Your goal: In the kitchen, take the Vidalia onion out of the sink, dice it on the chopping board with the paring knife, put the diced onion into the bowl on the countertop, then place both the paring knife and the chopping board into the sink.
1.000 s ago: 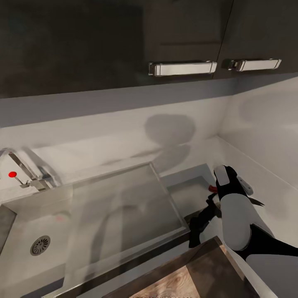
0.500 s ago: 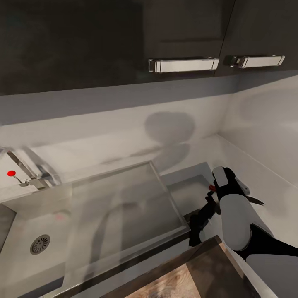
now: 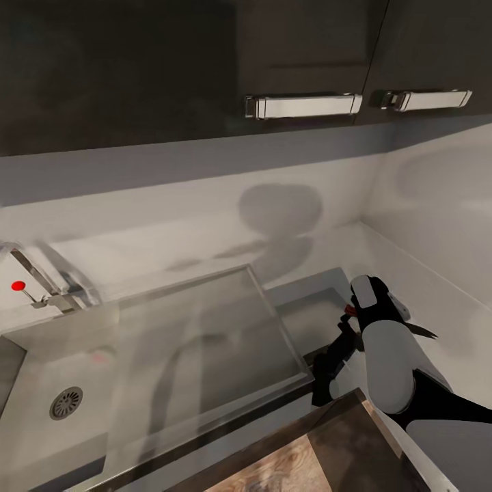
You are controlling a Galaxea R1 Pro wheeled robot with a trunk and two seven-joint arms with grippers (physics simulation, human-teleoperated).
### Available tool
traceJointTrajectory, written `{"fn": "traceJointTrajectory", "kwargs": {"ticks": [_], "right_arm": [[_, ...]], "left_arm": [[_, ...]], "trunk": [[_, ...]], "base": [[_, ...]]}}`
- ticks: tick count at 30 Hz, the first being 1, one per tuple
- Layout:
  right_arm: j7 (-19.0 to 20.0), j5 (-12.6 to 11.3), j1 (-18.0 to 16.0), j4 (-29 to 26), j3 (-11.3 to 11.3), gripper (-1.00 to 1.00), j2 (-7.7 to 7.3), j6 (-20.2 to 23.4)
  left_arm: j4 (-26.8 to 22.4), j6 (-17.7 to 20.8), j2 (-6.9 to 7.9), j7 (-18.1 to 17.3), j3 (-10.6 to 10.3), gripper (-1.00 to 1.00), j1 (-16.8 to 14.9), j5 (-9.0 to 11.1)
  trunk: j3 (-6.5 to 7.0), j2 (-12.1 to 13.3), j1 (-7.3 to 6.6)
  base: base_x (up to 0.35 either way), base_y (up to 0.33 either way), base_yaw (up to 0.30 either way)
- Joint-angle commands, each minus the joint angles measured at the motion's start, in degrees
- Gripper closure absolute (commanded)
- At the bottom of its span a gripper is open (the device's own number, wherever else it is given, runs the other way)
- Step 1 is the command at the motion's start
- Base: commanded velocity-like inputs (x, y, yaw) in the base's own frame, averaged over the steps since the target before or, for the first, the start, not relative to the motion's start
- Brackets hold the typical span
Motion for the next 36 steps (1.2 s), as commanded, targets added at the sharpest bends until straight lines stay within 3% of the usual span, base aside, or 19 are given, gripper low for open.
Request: {"fn": "traceJointTrajectory", "kwargs": {"ticks": [1, 16, 22, 36], "right_arm": [[-0.1, 0.1, 0.0, -0.1, -0.2, -1.00, 0.05, 0.5], [0.3, 0.3, 0.0, -0.1, -0.2, -1.00, -0.27, 0.7], [4.0, 0.7, 0.0, -0.1, -0.3, -1.00, -0.50, 0.6], [5.0, 0.7, 0.1, -0.1, -0.3, -1.00, -0.56, 0.5]], "left_arm": [[-0.1, 0.0, -0.05, -0.5, 0.2, -1.00, 0.0, 0.5], [-0.1, 0.0, -0.05, -0.5, 0.2, -1.00, 0.0, 0.5], [0.3, 0.0, -0.05, -0.5, 0.2, -1.00, 0.0, 0.5], [0.4, 0.0, -0.05, -0.5, 0.2, -1.00, 0.0, 0.5]], "trunk": [[-0.10, -0.1, 0.04], [-0.12, -0.1, 0.04], [-0.12, -0.1, 0.04], [-0.12, -0.1, 0.04]], "base": [[0.000, 0.000, 0.000], [0.000, 0.000, 0.000], [0.000, 0.000, 0.000], [0.000, 0.000, 0.000]]}}
